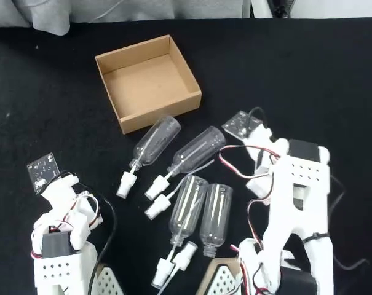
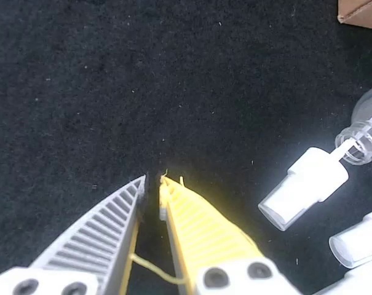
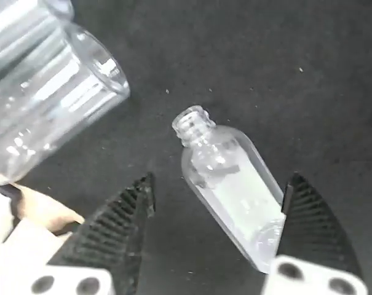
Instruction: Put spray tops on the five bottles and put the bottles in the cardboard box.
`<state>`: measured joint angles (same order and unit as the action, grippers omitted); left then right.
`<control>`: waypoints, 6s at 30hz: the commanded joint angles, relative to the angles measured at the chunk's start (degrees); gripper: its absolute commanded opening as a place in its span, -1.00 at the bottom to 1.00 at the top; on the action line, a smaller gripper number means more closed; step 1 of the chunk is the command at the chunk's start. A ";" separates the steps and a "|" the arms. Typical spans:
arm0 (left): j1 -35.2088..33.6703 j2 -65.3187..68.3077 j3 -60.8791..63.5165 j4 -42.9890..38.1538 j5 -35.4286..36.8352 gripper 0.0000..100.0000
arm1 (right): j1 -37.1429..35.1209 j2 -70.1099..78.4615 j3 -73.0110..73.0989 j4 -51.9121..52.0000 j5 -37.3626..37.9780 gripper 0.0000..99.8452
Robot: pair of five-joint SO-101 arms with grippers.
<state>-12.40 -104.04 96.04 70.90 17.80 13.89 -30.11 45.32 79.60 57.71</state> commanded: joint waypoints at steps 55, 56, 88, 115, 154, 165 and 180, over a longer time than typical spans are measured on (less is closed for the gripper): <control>0.13 -0.26 1.36 -0.18 -0.09 -0.94 | 10.46 0.40 18.51 -24.70 37.10 -0.42; 0.13 -0.26 1.36 -0.18 -0.09 -0.94 | 10.46 0.40 19.12 -25.49 37.10 -0.42; 0.13 -0.26 1.36 -0.18 -0.09 -0.94 | 14.86 -0.04 20.09 -26.81 36.66 -0.70; 0.13 -0.26 1.36 -0.18 -0.09 -0.94 | 17.41 -0.04 -0.75 -1.05 19.08 -0.70; 0.13 -0.26 1.36 -0.18 -0.09 -0.94 | -4.75 -0.13 -11.12 7.74 -18.99 -0.70; 0.13 -0.26 1.36 -0.18 -0.09 -0.94 | -4.75 -0.22 -17.54 14.42 -21.63 -0.70; 0.13 -0.26 1.36 -0.18 -0.09 -0.94 | -8.35 -18.07 -17.10 14.07 -25.67 -0.70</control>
<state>-12.40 -104.04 96.04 70.90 17.80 8.62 -45.49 31.78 93.49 32.84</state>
